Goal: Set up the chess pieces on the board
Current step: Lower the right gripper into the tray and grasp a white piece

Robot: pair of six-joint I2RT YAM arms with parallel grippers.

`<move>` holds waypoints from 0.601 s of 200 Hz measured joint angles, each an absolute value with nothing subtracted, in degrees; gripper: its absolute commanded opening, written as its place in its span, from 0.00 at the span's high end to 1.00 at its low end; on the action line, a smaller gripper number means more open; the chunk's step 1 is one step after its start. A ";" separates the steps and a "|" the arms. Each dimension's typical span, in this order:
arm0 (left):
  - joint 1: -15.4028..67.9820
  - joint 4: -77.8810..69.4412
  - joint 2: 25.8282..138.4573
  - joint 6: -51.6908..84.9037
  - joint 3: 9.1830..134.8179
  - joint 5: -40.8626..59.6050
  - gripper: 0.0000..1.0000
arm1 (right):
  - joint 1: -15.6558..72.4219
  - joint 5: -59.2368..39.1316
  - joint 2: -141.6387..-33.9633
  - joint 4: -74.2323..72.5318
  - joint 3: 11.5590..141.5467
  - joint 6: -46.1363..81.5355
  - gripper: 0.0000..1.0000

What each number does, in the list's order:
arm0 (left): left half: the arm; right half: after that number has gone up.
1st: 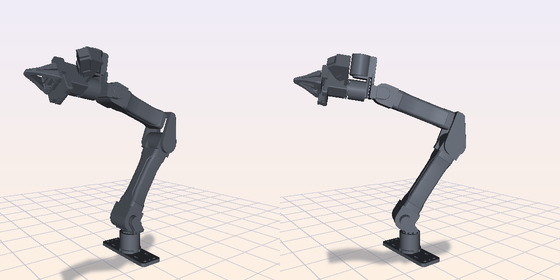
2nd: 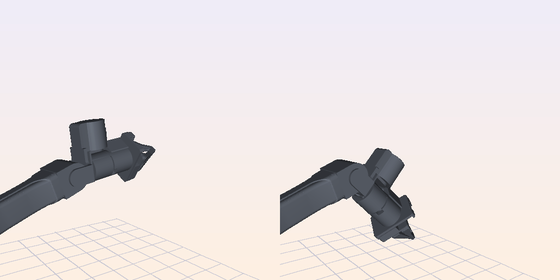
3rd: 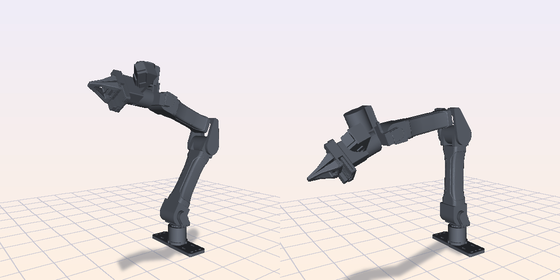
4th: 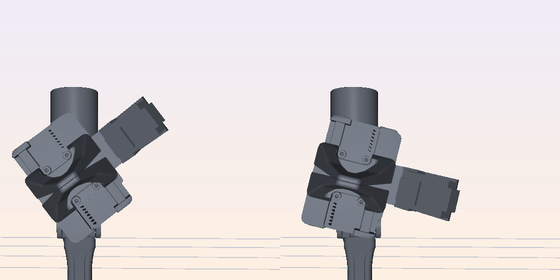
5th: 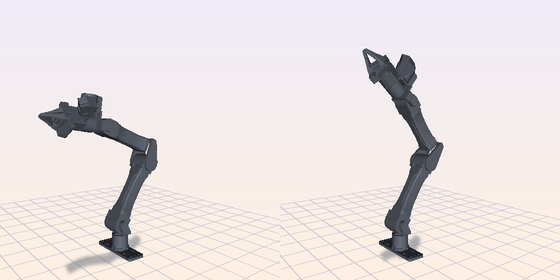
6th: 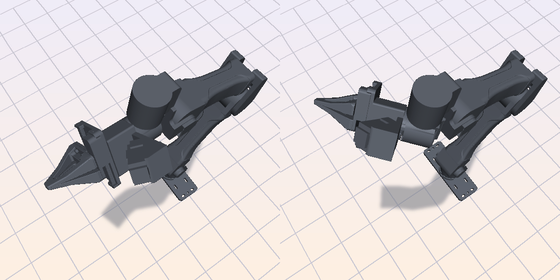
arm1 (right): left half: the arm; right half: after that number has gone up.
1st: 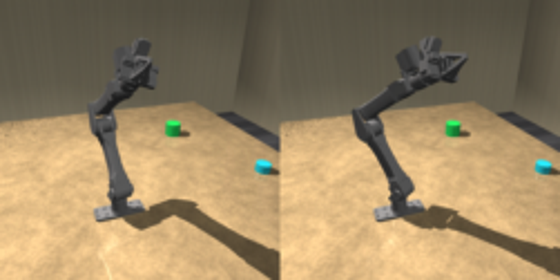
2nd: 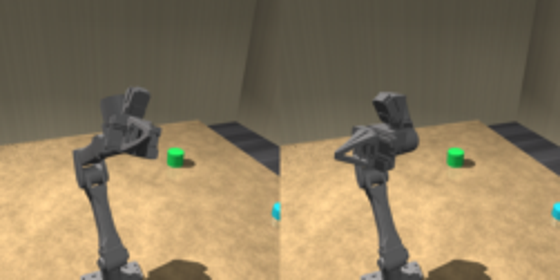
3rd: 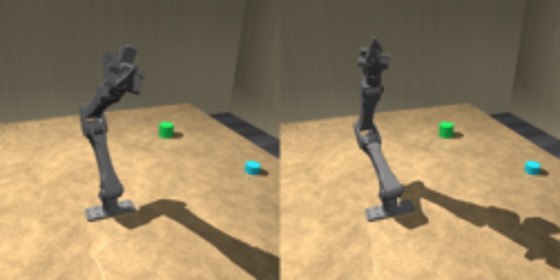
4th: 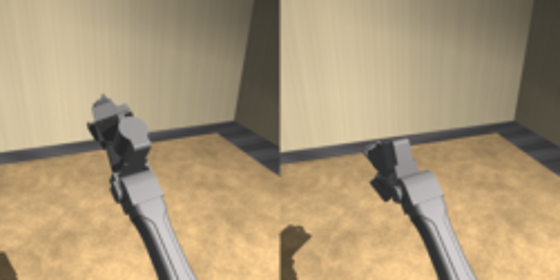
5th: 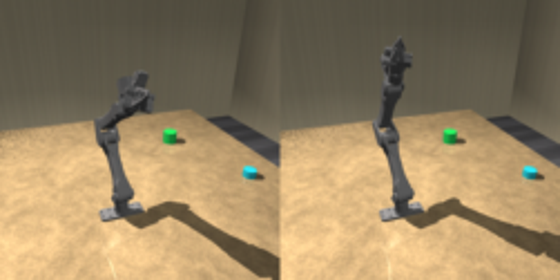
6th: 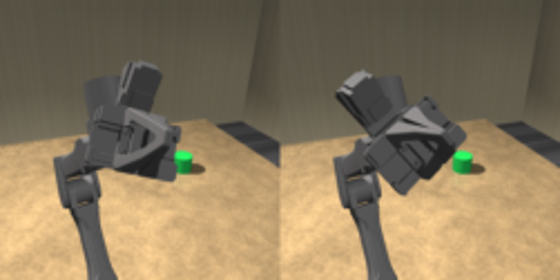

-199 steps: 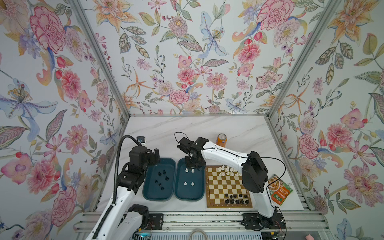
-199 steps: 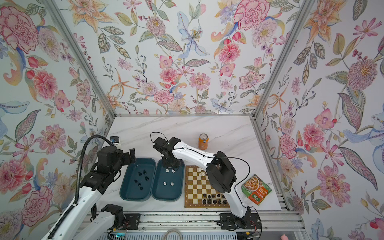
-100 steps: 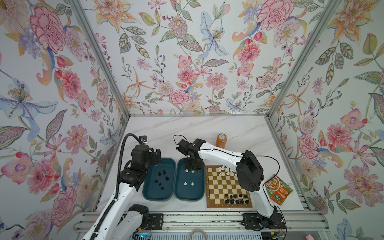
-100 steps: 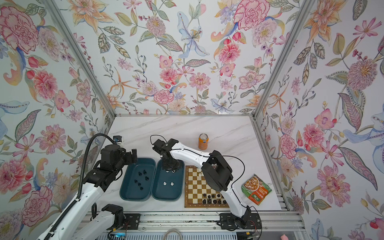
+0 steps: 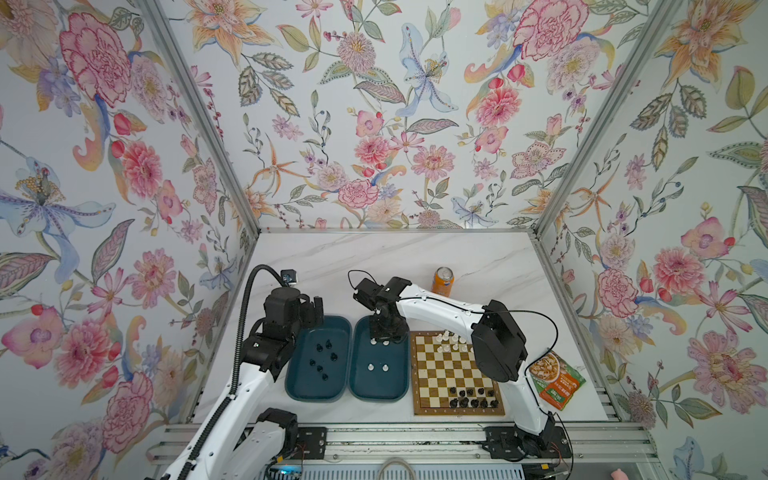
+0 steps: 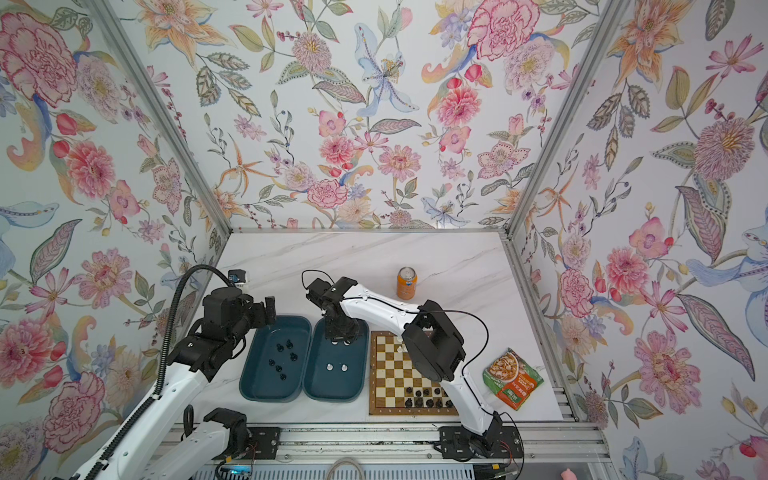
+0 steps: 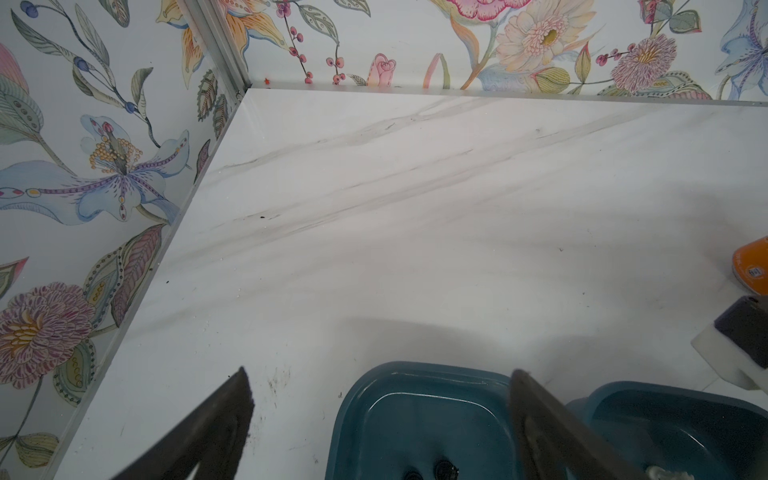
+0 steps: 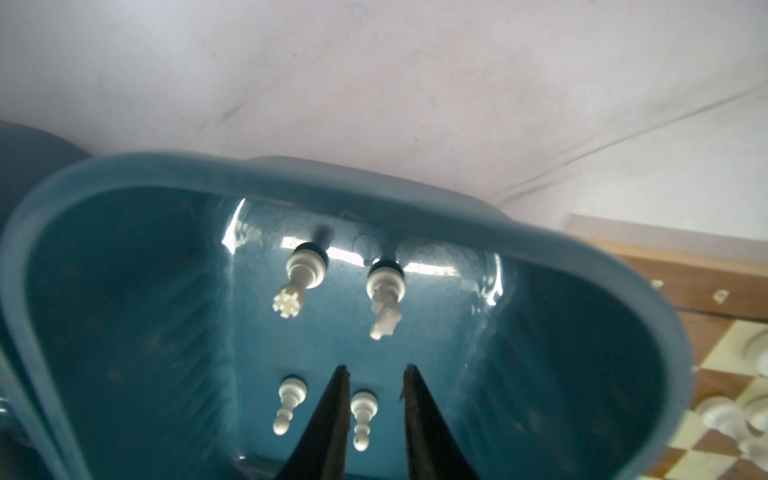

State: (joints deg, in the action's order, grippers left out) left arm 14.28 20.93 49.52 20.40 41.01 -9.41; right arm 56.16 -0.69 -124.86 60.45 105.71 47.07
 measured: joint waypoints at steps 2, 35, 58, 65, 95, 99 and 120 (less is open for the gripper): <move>14.28 20.93 49.52 20.40 41.01 -9.41 0.03 | 56.14 -0.69 -124.90 60.45 105.71 47.07 0.76; 14.28 20.93 49.52 20.40 41.04 -9.41 0.03 | 55.37 -0.69 -126.04 60.45 105.71 47.29 0.76; 14.28 20.95 49.58 20.40 41.04 -9.41 0.03 | 55.09 -0.71 -126.65 60.45 105.71 47.40 0.76; 14.28 20.93 49.60 20.40 41.04 -9.41 0.03 | 55.07 -0.89 -126.67 60.45 105.75 47.40 0.76; 14.28 20.95 49.63 20.40 41.19 -9.41 0.03 | 55.02 -1.08 -127.15 60.62 106.85 47.37 0.76; 14.28 20.95 49.63 20.40 41.25 -9.41 0.03 | 55.02 -1.10 -127.26 60.60 107.02 47.37 0.76; 14.28 20.93 49.63 20.40 41.56 -9.43 0.03 | 55.02 -1.10 -127.76 60.62 107.70 47.35 0.76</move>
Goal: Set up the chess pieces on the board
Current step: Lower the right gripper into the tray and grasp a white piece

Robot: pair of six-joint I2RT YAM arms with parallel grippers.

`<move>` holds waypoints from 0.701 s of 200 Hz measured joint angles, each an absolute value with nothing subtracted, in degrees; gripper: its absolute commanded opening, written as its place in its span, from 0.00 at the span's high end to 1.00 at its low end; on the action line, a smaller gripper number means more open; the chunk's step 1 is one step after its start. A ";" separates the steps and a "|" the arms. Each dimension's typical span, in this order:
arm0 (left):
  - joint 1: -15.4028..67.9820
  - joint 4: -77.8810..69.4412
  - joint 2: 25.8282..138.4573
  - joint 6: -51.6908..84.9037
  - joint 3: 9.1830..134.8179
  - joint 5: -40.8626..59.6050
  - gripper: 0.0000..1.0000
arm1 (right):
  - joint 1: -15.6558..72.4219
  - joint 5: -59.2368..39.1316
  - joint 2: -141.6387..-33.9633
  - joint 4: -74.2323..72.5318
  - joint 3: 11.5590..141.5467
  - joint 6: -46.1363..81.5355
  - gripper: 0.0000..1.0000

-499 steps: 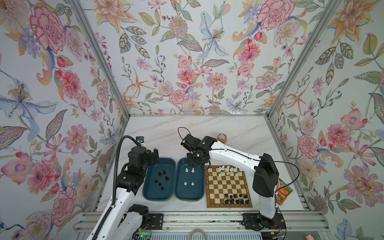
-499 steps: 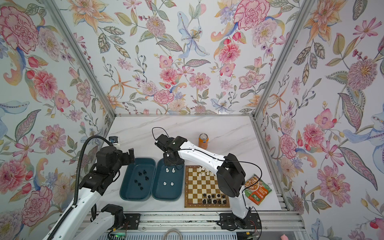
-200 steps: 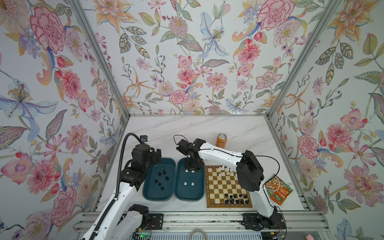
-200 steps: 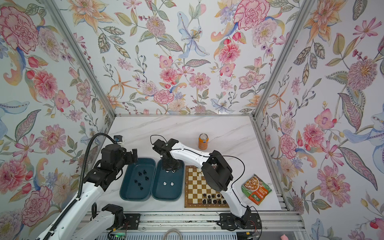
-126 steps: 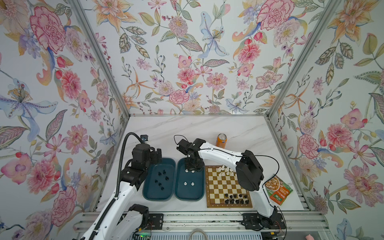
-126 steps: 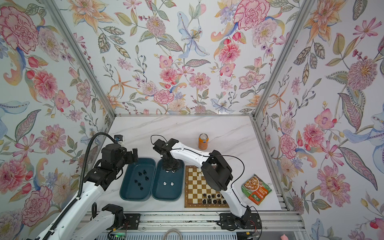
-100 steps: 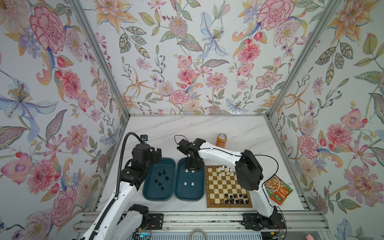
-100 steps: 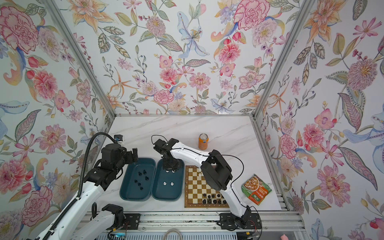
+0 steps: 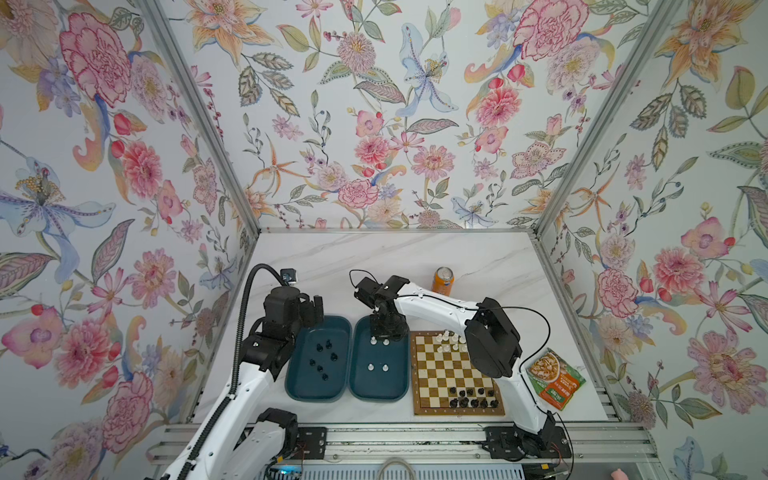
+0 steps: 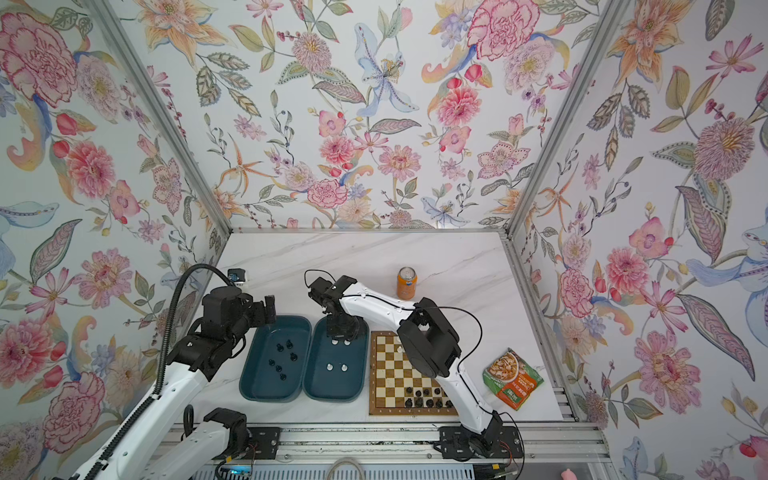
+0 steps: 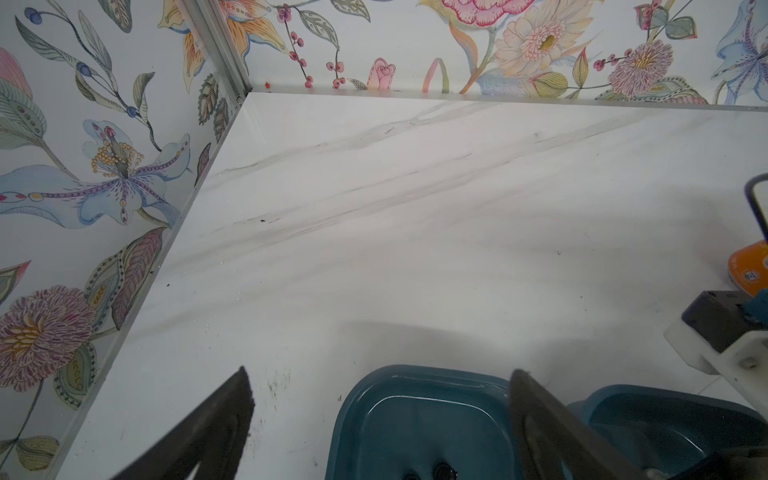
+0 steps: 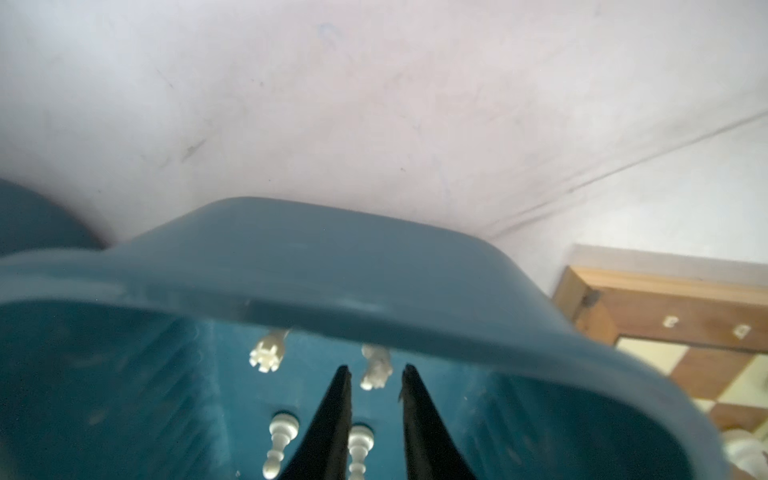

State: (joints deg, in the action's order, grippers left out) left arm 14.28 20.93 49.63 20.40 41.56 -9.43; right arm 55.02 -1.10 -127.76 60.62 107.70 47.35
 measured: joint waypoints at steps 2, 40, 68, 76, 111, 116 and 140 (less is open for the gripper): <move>14.28 20.95 49.63 20.40 41.58 -9.41 0.03 | 55.02 -1.10 -127.79 60.62 107.72 47.35 0.76; 14.28 20.97 49.63 20.38 42.00 -9.43 0.03 | 54.98 -1.13 -128.18 60.64 108.07 47.20 0.79; 14.28 20.95 49.67 20.38 42.33 -9.43 0.03 | 54.98 -1.15 -128.18 60.64 108.12 47.20 0.81; 14.28 20.95 49.74 20.38 42.33 -9.43 0.03 | 54.98 -1.15 -128.18 60.64 108.12 47.20 0.81; 14.28 20.95 49.93 20.38 42.33 -9.43 0.03 | 54.98 -1.17 -128.29 60.64 108.12 47.20 0.81; 14.28 20.97 49.93 20.38 42.33 -9.43 0.03 | 54.98 -1.23 -128.29 60.64 108.12 47.20 0.81; 14.28 20.97 49.93 20.38 42.33 -9.43 0.03 | 54.92 -1.32 -128.31 60.64 108.12 47.20 0.81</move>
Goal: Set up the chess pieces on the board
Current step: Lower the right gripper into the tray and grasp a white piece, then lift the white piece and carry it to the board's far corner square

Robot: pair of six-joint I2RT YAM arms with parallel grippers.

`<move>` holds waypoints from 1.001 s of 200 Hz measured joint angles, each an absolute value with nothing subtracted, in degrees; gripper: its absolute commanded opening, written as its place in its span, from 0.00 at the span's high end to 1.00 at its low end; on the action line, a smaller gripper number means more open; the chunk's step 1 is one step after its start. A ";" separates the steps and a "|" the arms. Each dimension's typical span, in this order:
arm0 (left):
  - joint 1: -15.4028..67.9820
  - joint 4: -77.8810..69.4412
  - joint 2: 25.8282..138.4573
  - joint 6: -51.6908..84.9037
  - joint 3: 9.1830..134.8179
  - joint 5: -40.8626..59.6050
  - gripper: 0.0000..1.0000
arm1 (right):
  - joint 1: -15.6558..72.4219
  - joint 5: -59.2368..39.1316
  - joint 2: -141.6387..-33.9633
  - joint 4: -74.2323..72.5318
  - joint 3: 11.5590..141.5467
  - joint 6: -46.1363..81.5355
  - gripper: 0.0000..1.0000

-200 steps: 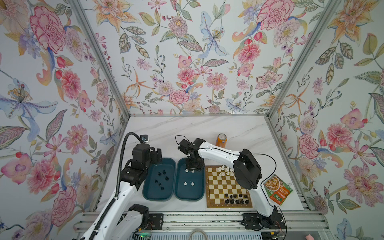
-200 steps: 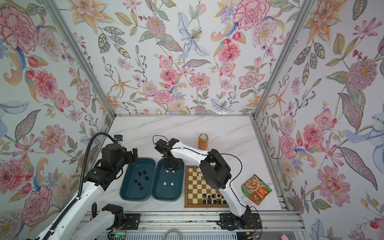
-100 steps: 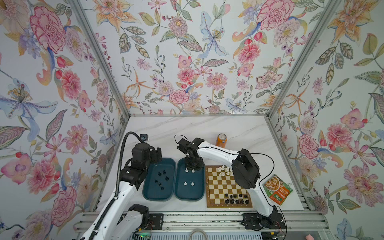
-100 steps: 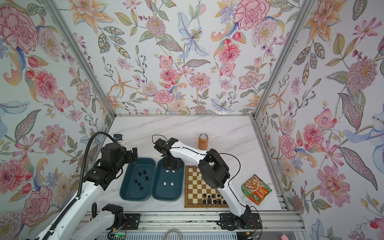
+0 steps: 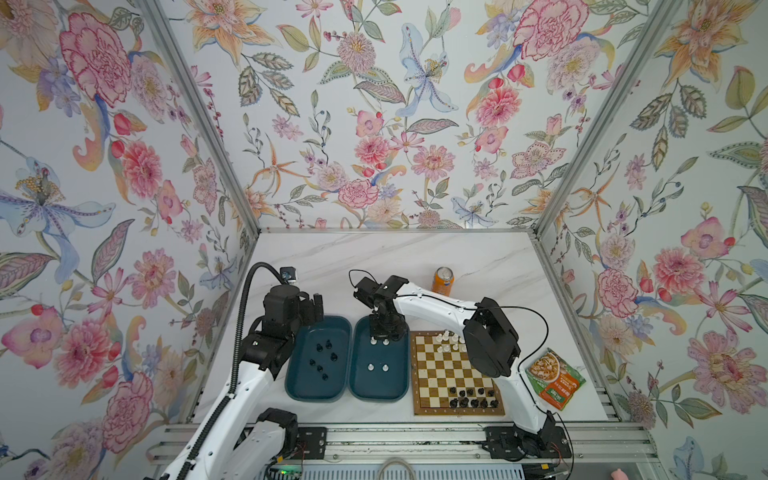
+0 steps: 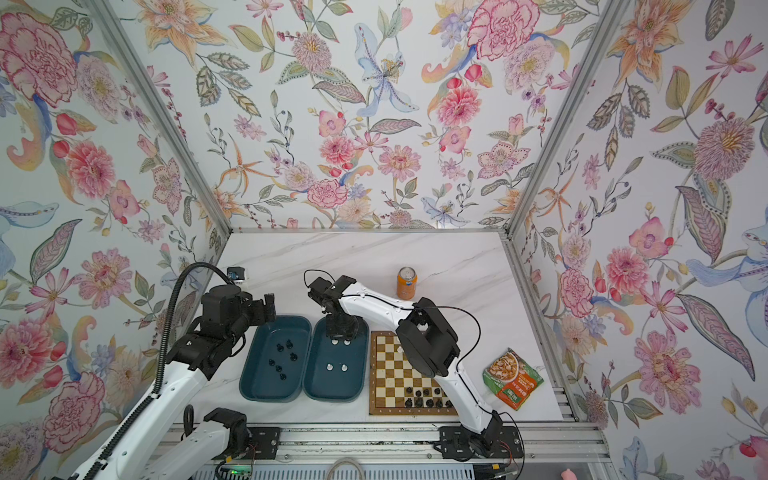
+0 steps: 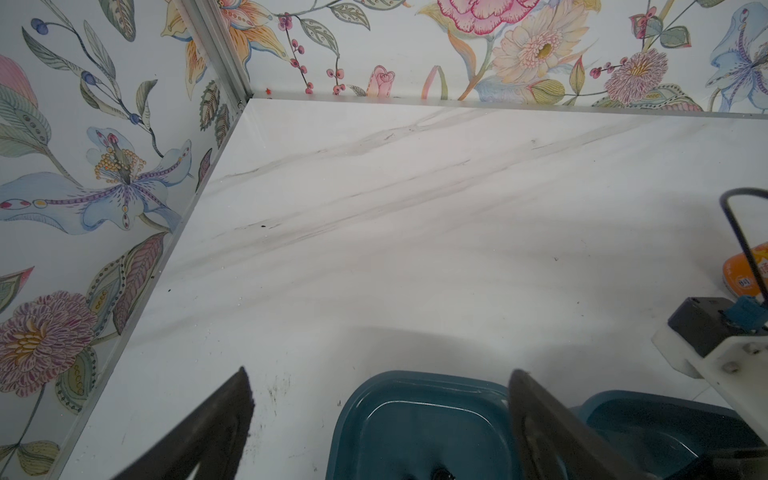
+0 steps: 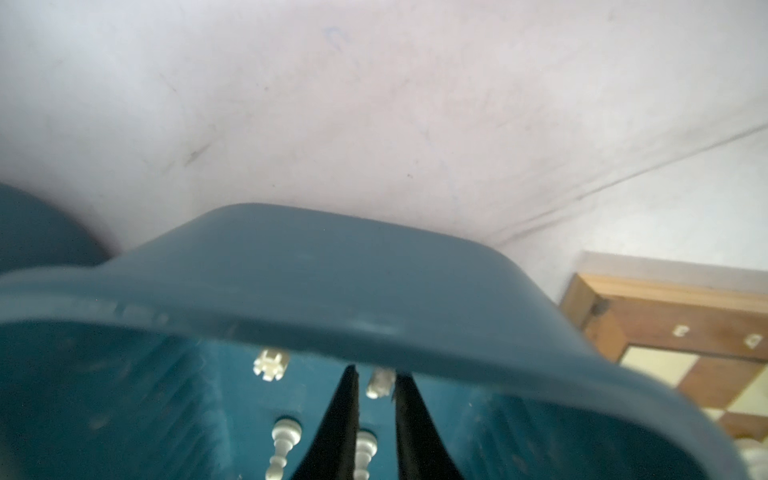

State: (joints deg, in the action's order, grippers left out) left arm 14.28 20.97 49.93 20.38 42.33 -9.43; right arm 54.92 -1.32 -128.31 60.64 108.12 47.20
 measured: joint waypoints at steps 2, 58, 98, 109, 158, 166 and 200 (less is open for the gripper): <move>14.28 20.97 49.93 20.38 42.33 -9.43 0.03 | 54.92 -1.32 -128.33 60.64 108.12 47.20 0.81; 14.28 20.95 49.93 20.36 42.33 -9.43 0.03 | 54.65 -1.54 -128.77 60.64 108.33 47.20 0.87; 14.33 20.95 49.93 20.14 42.35 -9.43 0.03 | 54.61 -1.58 -128.81 60.64 108.33 47.20 0.94; 14.33 20.95 49.95 20.10 42.35 -9.43 0.03 | 54.61 -1.58 -128.81 60.64 108.33 47.24 0.94; 14.55 20.95 49.93 19.94 42.33 -9.45 0.03 | 54.61 -1.89 -128.81 60.66 108.36 47.18 0.97; 14.55 20.95 49.93 19.94 42.35 -9.45 0.03 | 54.61 -1.98 -128.81 60.66 108.38 47.18 0.97; 14.55 20.95 49.93 19.92 42.35 -9.45 0.03 | 54.54 -2.13 -128.81 60.97 109.14 47.18 0.98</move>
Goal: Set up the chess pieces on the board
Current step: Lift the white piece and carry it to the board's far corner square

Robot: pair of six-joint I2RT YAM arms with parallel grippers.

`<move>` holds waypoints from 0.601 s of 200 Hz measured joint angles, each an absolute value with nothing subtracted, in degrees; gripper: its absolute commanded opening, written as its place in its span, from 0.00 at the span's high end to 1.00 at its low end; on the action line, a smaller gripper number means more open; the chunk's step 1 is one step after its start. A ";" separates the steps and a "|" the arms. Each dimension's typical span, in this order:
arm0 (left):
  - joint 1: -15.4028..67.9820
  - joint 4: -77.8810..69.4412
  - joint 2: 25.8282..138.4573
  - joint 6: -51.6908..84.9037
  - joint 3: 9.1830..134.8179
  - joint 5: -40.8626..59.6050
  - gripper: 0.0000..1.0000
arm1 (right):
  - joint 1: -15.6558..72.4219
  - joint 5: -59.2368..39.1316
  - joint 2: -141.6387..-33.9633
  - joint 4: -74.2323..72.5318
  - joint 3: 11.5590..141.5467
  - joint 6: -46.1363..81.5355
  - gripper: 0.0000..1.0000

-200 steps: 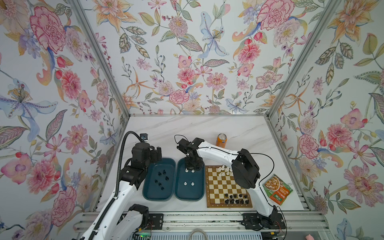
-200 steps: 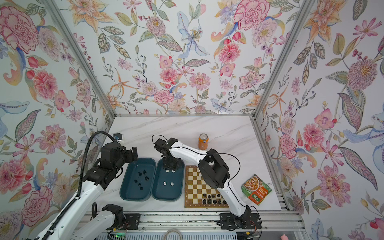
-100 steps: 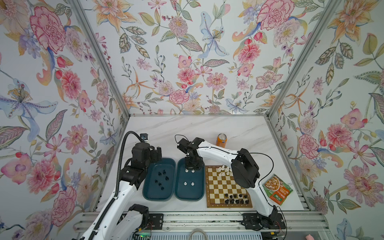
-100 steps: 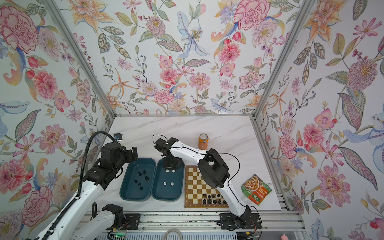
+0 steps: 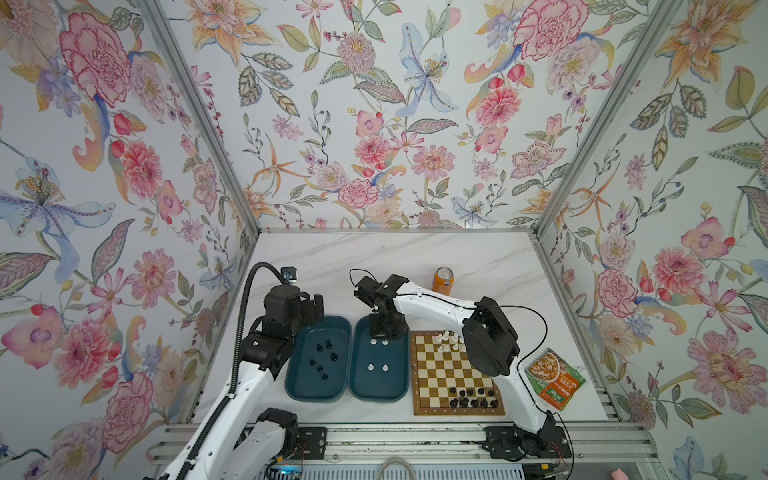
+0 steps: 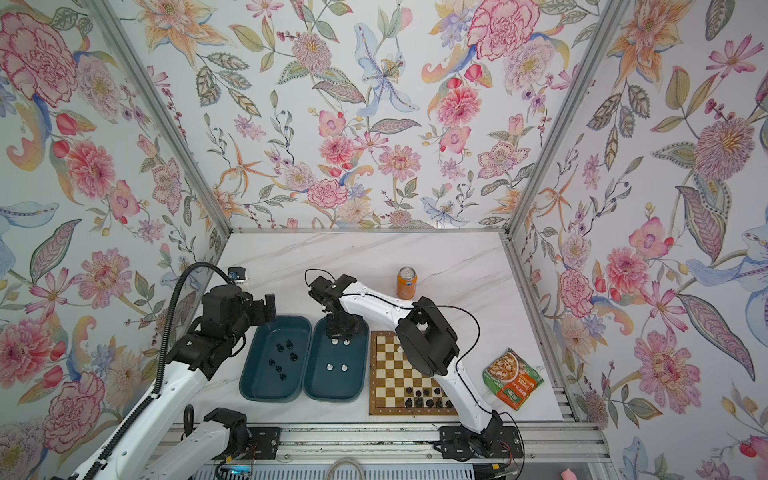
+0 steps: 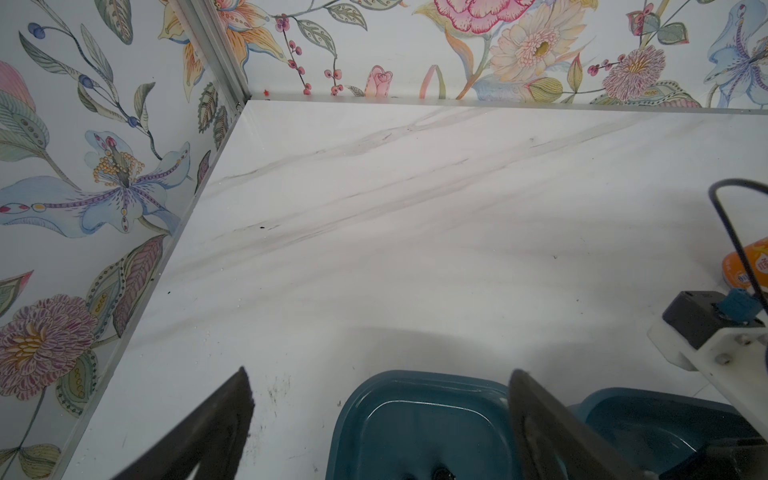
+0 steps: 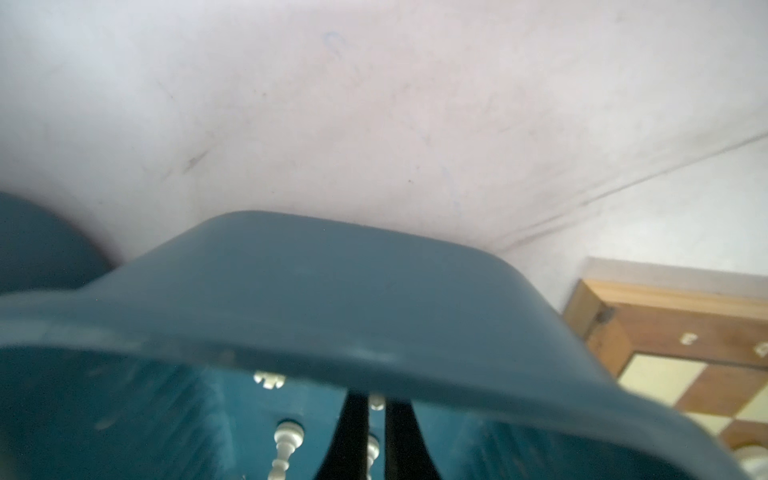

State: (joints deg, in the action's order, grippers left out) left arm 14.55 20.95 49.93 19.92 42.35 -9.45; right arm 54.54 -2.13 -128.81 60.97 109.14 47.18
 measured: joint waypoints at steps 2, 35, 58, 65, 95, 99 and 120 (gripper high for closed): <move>14.55 20.95 49.93 19.90 42.35 -9.45 0.03 | 54.54 -2.13 -128.81 60.99 109.25 47.16 0.98; 14.55 20.64 50.26 19.51 43.13 -9.45 0.03 | 54.33 -1.98 -128.66 62.72 112.60 46.28 0.98; 14.55 19.70 50.63 19.31 43.66 -9.45 0.03 | 53.98 -1.61 -127.31 64.20 115.35 45.69 0.98; 14.55 19.38 50.83 19.31 43.83 -9.43 0.03 | 53.89 -1.48 -126.61 64.64 115.92 45.65 0.98; 14.55 18.04 51.96 19.40 44.58 -9.34 0.04 | 52.93 -0.47 -122.52 66.52 116.99 45.23 0.98; 14.55 17.91 52.14 19.40 44.69 -9.32 0.04 | 52.77 -0.36 -121.99 66.76 116.99 45.23 0.98; 14.59 16.86 52.86 20.69 44.88 -8.25 0.05 | 51.75 0.91 -118.56 67.92 116.29 45.04 0.98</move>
State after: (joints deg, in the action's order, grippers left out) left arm 14.59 16.86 52.86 20.69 44.88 -8.25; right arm 51.75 0.91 -118.56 67.92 116.29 45.04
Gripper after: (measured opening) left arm 0.955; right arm 0.076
